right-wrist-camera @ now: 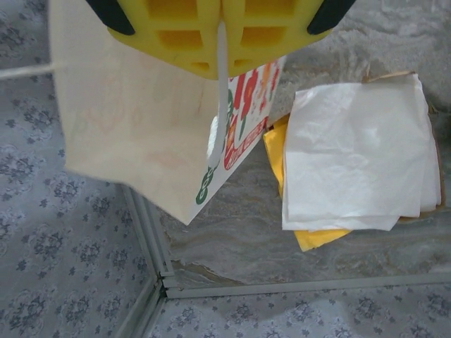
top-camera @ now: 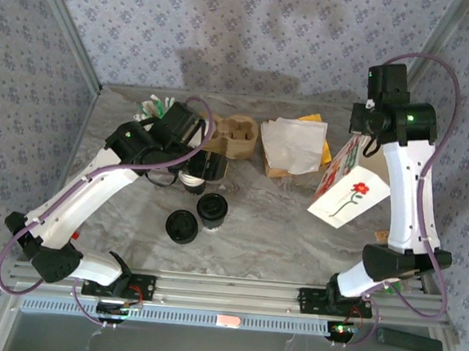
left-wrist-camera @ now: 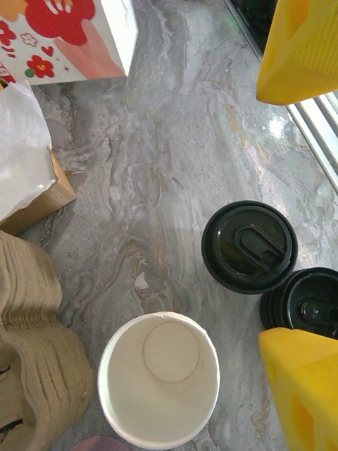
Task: Pack the takeout coffee
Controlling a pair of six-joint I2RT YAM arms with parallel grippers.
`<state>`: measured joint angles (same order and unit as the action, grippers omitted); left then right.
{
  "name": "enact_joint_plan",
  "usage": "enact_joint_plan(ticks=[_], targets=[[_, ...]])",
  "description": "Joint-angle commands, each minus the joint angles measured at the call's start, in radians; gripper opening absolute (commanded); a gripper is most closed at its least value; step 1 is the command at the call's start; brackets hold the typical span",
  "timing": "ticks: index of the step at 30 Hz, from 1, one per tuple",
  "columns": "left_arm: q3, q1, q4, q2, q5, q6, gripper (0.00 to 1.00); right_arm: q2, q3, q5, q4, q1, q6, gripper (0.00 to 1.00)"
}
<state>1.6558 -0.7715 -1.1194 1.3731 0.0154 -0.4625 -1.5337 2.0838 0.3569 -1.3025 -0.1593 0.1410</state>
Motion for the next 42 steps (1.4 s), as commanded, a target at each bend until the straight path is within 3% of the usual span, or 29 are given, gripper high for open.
enact_joint_plan(ticks=[1,13,23,33,36,42], targets=[[-0.005,0.013,0.021,-0.055,0.023,0.01,0.83,0.033,-0.009,0.105,-0.089,-0.045,0.014,0.0],[-0.021,0.081,-0.041,-0.176,0.001,-0.022,0.83,0.048,-0.036,0.221,-0.265,-0.334,0.072,0.0],[0.031,0.094,-0.113,-0.208,-0.014,-0.029,0.83,-0.037,0.025,0.233,-0.488,-0.616,0.144,0.0],[0.077,0.131,-0.148,-0.198,-0.047,-0.017,0.84,-0.134,0.01,0.213,-0.448,-0.847,0.209,0.02],[0.087,0.143,-0.154,-0.194,-0.052,-0.027,0.84,-0.162,0.026,0.206,-0.452,-0.888,0.201,0.08],[0.138,0.159,-0.185,-0.162,-0.06,-0.021,0.86,-0.164,0.114,0.224,-0.49,-0.904,0.204,0.39]])
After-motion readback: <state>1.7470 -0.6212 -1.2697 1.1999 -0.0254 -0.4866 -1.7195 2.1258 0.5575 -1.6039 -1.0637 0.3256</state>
